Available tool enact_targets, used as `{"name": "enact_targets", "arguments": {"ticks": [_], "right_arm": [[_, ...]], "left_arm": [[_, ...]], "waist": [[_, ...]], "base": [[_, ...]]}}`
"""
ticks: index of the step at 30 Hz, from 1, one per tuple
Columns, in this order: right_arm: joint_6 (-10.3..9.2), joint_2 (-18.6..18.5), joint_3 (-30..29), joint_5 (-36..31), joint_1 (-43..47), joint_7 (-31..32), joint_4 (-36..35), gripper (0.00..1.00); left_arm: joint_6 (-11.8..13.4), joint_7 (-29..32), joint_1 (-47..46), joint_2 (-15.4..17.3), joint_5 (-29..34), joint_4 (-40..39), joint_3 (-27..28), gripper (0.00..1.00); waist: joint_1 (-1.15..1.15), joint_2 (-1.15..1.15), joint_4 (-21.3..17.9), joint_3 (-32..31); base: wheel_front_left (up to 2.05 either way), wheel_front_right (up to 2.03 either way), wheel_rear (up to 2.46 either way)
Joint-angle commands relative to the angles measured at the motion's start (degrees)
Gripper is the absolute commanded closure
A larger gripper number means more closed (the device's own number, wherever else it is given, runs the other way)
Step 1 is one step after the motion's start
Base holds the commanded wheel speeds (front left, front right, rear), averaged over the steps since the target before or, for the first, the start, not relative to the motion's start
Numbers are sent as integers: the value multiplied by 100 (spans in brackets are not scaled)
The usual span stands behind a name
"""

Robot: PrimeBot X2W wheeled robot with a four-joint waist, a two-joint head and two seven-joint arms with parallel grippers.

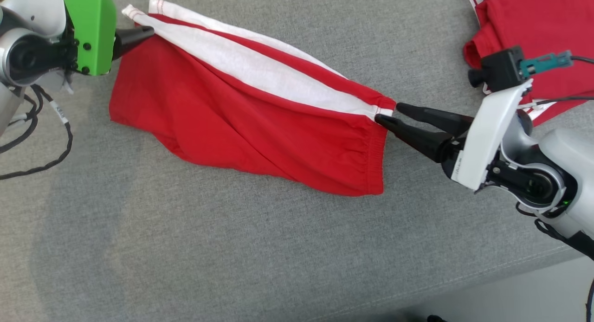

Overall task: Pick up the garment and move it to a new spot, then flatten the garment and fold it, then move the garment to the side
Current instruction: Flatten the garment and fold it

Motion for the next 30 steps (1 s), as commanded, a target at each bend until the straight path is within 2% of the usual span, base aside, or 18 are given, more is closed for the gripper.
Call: {"name": "enact_targets", "arguments": {"ticks": [1, 6, 10, 22, 23, 25, 30], "right_arm": [[2, -65, -52, -34, 129, -90, 10, 0], [2, -241, -315, 47, 476, -478, -122, 0], [2, -411, -592, 93, 730, -825, -307, 0], [2, -702, -1095, 233, 1446, -1446, -588, 0], [2, -712, -1111, 232, 1485, -1475, -590, 0], [2, -733, -1144, 211, 1561, -1511, -576, 0], [2, -712, -1178, 227, 1714, -1509, -533, 0]], "left_arm": [[-13, -34, 132, 87, 30, -29, -44, 0], [-16, -60, 521, 246, -162, -90, -179, 0], [-16, -207, 713, 370, -81, -53, -278, 0], [-17, -374, 878, 242, -446, 161, -266, 0], [-17, -349, 882, 235, -472, 136, -272, 21], [-17, -350, 864, 231, -498, 96, -297, 100], [-17, -384, 911, 290, -518, 223, -350, 100]], "waist": [[0, 0, 32, -177], [0, 0, -35, -304], [0, 0, -147, -194], [0, 0, -431, 85], [0, 0, -434, 85], [0, 0, -424, 67], [0, 0, -301, -127]], "base": [[0, 0, 0], [0, 0, 0], [0, 0, 0], [0, 0, 0], [0, 0, 0], [0, 0, 0], [0, 0, 0]]}}
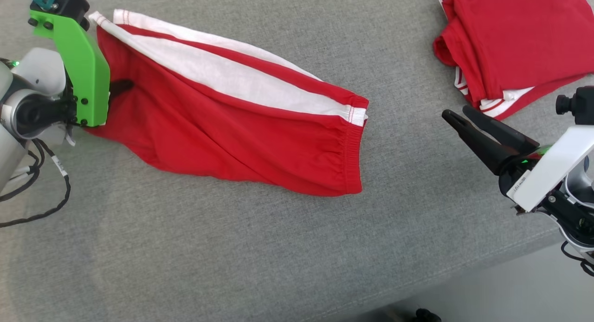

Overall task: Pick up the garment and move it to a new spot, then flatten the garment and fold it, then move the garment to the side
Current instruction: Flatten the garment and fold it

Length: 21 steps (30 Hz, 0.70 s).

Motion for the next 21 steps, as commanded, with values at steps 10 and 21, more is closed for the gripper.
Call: {"name": "enact_targets", "arguments": {"ticks": [10, 21], "right_arm": [[2, 214, 111, 22, 238, 217, 338, 0], [2, 323, 164, 157, 584, 360, 572, 0]], "left_arm": [[-15, 344, 530, 28, -383, -14, -125, 100], [108, 338, 1387, 202, -889, -403, -115, 100]], "waist": [[0, 0, 571, -844], [0, 0, 893, -1434]], "base": [[0, 0, 0], [0, 0, 0]]}}
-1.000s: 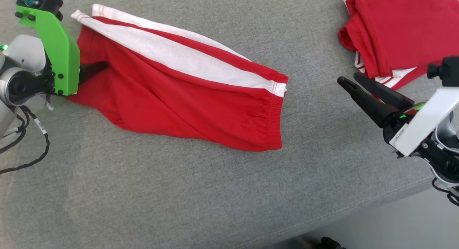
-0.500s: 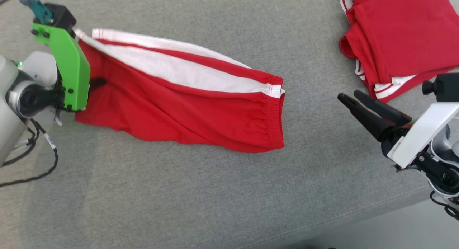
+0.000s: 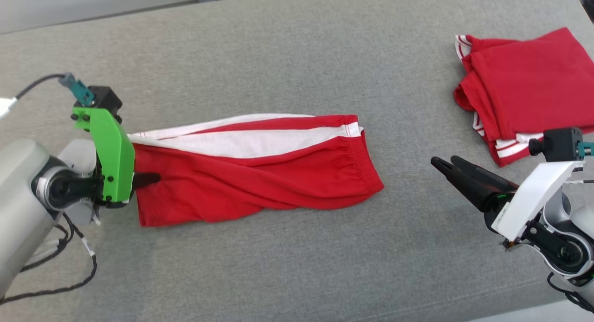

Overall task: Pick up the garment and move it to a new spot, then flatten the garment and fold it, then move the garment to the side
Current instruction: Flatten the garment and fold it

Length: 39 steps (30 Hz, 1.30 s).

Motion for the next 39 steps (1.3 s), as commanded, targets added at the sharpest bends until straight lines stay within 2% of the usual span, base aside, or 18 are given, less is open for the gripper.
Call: {"name": "enact_targets", "arguments": {"ticks": [1, 3, 4, 5, 6, 7, 11, 15, 17, 20, 23, 27, 31, 36, 39], "right_arm": [[2, -20, -24, 27, 93, 18, 11, 0], [2, -39, -35, 41, 148, 31, 12, 0], [2, -47, -41, 49, 172, 32, 7, 0], [2, -51, -52, 52, 179, 40, 2, 0], [2, -56, -68, 47, 183, 43, -8, 0], [2, -59, -80, 39, 191, 35, -9, 0], [2, -24, -118, -54, 250, -51, 8, 0], [2, 37, -165, -220, 302, -241, 57, 0], [2, 61, -250, -433, 295, -504, 70, 0], [2, 82, -480, -952, 303, -1118, 203, 0], [2, 207, -707, -1404, 425, -1535, 377, 0], [2, 465, -1173, -2083, 608, -1754, 619, 0], [2, 965, -1922, -2900, 972, -1829, 673, 0], [3, 1868, -2967, -3873, 1562, -1827, 370, 0], [3, 2314, -3331, -4338, 1922, -1826, 198, 0]], "left_arm": [[33, -34, 170, 47, -72, -29, 7, 100], [40, -61, 309, 58, -101, -61, -7, 98], [38, -97, 356, 63, -99, -64, -11, 77], [41, -112, 394, 68, -88, -66, -18, 64], [43, -150, 444, 64, -70, -64, -24, 25], [49, -226, 475, 47, -53, -50, -11, 0], [4, -407, 578, 36, 61, -48, -34, 0], [-17, -791, 573, 212, 384, -137, -38, 0], [-24, -1279, 473, 324, 830, -230, -57, 0], [118, -2221, 559, 438, 1254, -340, 104, 0], [390, -3086, 743, 570, 1533, -493, 249, 0], [908, -4287, 1092, 666, 1775, -861, 527, 0], [1458, -5338, 1613, 753, 1875, -1294, 738, 0], [2073, -5798, 2401, 645, 1975, -1700, 1241, 0], [2337, -5809, 3052, 446, 2412, -2090, 2092, 0]], "waist": [[0, 0, 202, -219], [0, 0, 224, -272], [0, 0, 235, -300], [0, 0, 243, -316], [0, 0, 255, -342], [0, 0, 266, -370], [0, 0, 328, -553], [0, 0, 429, -832], [0, 0, 497, -1002], [0, 0, 606, -1213], [0, 0, 692, -1396], [0, 0, 803, -1599], [0, 0, 928, -1711], [0, 0, 1014, -1769], [0, 0, 1060, -1780]], "base": [[0, 0, 0], [0, 0, 0], [0, 0, 0], [0, 0, 0], [0, 0, 0], [0, 0, 0], [0, 0, 0], [0, 0, 0], [0, 0, 0], [0, 0, 0], [0, 0, 0], [0, 0, 0], [0, 0, 0], [0, 0, 0], [0, 0, 0]]}}
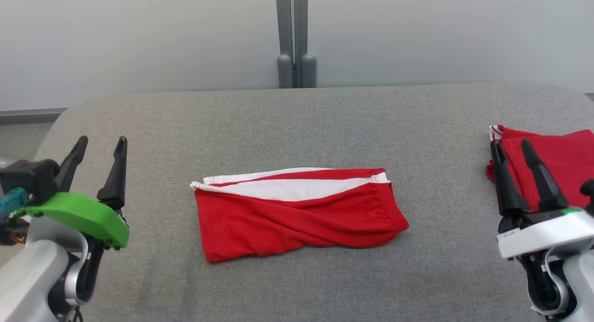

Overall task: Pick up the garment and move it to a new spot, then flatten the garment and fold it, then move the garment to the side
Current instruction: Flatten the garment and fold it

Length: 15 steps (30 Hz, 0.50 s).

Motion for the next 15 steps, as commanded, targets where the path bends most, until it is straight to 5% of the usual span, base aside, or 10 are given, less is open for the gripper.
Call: {"name": "enact_targets", "arguments": {"ticks": [1, 7, 15], "right_arm": [[3, 121, -68, -143, 154, -11, -104, 0], [3, 518, -402, -825, 659, -11, -131, 0], [3, 855, -568, -1382, 860, -11, 401, 0]], "left_arm": [[69, -20, 399, -126, 231, -98, 327, 0], [142, -19, 1844, -941, 1675, -610, 2049, 0], [-460, -19, 3066, -2141, 2875, -494, 3221, 0]], "waist": [[1, 0, 39, -26], [1, 0, 65, -20], [1, 0, -10, -30]], "base": [[0, 0, 0], [0, 0, 0], [0, 0, 0]]}}
